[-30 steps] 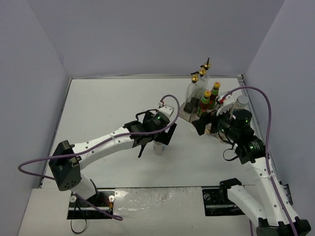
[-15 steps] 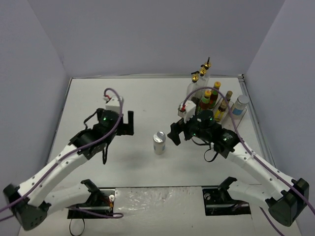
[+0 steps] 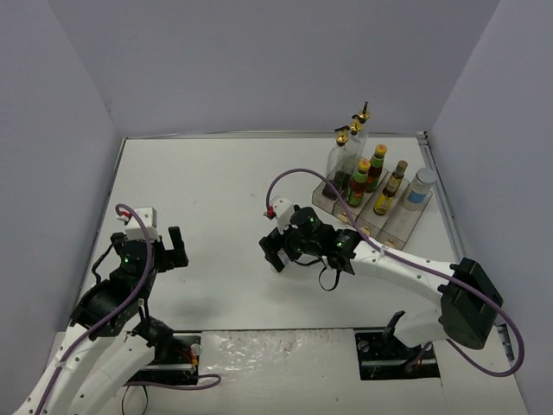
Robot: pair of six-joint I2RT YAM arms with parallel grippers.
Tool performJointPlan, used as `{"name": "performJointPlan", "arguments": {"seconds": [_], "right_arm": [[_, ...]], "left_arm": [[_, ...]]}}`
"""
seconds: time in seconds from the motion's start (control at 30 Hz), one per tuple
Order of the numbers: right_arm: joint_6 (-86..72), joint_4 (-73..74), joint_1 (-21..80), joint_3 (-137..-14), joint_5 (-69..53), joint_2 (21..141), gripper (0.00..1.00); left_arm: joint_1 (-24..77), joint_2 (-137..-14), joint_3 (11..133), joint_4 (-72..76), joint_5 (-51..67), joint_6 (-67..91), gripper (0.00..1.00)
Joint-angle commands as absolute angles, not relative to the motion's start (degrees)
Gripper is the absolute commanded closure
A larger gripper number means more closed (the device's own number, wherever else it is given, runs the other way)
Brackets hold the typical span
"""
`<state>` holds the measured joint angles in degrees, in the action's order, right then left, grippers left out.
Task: Organize the condiment bottles
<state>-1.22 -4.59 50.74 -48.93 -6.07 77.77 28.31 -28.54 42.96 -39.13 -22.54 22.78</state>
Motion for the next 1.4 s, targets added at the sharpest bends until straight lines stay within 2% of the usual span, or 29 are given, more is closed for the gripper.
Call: {"name": "performJointPlan", "arguments": {"seconds": [0.0, 0.07, 0.17, 0.4, 0.53, 0.73, 0.93, 1.2, 1.37], "right_arm": [[-1.1, -11.4, 51.3, -50.3, -4.8, 79.5, 0.04], [-1.5, -12.2, 51.3, -49.4, -4.7, 79.8, 0.07], [-2.1, -13.7, 51.3, -48.0, -4.1, 79.5, 0.22], [-4.7, -13.2, 50.7, -45.1, -0.4, 77.2, 0.74], [-8.8, -9.2, 47.2, -43.2, 6.7, 70.8, 0.99], [-18.5, 3.1, 37.8, -45.4, 16.3, 59.0, 1.00], [-19.3, 11.1, 24.4, -49.3, 24.0, 52.5, 1.00], [-15.5, 9.8, 2.3, -56.8, 16.3, 59.4, 1.00], [-15.3, 2.7, -5.9, -57.0, 11.1, 64.9, 1.00]], "left_arm": [[27.9, -29.9, 44.1, -36.9, -23.8, 22.8, 0.03], [27.9, -30.8, 44.1, -36.5, -23.0, 22.7, 0.03], [27.9, -31.8, 44.2, -36.5, -22.5, 22.7, 0.03], [27.9, -32.2, 44.0, -35.9, -21.0, 22.0, 0.03], [27.9, -32.0, 44.0, -35.8, -20.8, 21.9, 0.03], [27.8, -32.2, 43.9, -35.4, -20.0, 21.4, 0.03], [27.7, -31.9, 44.0, -35.3, -19.6, 21.2, 0.03], [27.7, -32.6, 44.1, -35.1, -18.4, 20.7, 0.03], [27.6, -32.2, 44.2, -35.1, -18.8, 20.7, 0.03]]}}
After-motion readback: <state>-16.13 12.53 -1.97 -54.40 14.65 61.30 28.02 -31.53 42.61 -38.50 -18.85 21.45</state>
